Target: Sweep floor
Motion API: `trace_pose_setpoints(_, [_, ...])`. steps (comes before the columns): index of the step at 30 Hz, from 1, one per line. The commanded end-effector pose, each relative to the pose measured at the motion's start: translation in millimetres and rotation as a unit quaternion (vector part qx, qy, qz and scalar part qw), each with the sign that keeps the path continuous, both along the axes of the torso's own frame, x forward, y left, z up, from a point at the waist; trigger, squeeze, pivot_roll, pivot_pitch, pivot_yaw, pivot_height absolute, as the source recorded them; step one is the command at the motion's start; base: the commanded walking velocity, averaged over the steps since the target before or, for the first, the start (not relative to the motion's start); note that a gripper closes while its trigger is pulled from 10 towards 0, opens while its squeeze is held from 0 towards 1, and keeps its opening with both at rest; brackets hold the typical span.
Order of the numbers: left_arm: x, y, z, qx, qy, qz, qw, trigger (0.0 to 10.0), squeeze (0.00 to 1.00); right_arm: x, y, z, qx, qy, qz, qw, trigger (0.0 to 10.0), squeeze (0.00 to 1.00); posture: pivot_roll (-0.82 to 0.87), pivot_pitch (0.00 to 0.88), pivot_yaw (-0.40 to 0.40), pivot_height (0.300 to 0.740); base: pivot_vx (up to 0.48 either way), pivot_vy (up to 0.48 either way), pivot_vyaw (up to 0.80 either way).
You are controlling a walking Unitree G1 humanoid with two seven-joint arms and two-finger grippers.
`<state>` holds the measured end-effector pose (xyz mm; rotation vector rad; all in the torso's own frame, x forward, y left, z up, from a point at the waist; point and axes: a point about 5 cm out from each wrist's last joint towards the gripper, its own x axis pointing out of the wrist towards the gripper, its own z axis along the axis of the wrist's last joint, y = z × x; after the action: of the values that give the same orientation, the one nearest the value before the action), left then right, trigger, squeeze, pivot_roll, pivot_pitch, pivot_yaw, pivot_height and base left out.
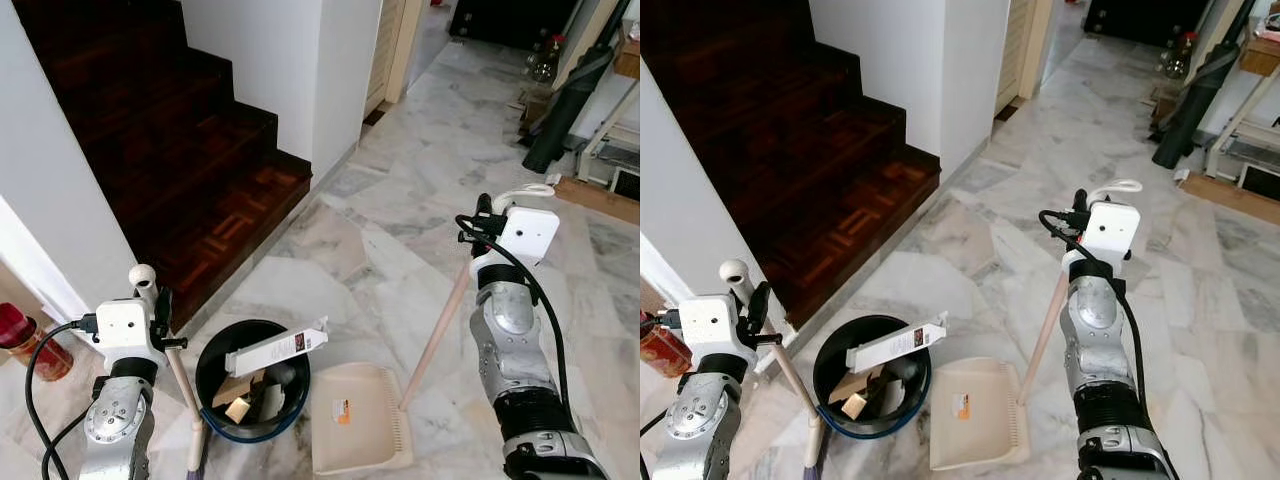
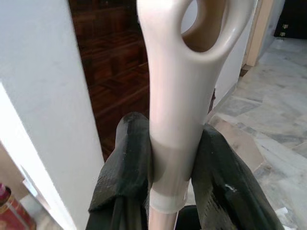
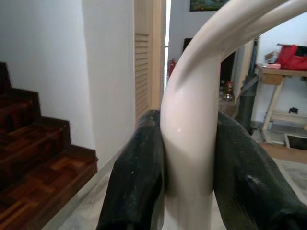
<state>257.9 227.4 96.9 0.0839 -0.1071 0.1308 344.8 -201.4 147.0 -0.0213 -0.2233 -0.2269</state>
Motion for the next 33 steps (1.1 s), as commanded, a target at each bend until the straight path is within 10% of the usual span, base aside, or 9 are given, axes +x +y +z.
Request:
trace_pose_setpoints(1, [1.0, -3.8, 8.5, -0.009, -0.024, -0.009, 1.000, 10.0, 0.00, 1.4, 0.3, 4.6, 0.003, -0.012, 0.000, 1.000, 10.0, 0.00, 0.14, 0.028, -0.069, 0.740, -0.289, 0.000, 0.00])
trace_pose_setpoints(33, [-1.3, -2.0, 9.6, -0.006, -0.024, -0.009, 1.000, 10.0, 0.00, 0.9, -0.4, 1.9, 0.002, -0.010, -0.005, 1.000, 10.0, 0.00, 0.14, 0.038, -0.065, 0.740, -0.283, 0.000, 0.00])
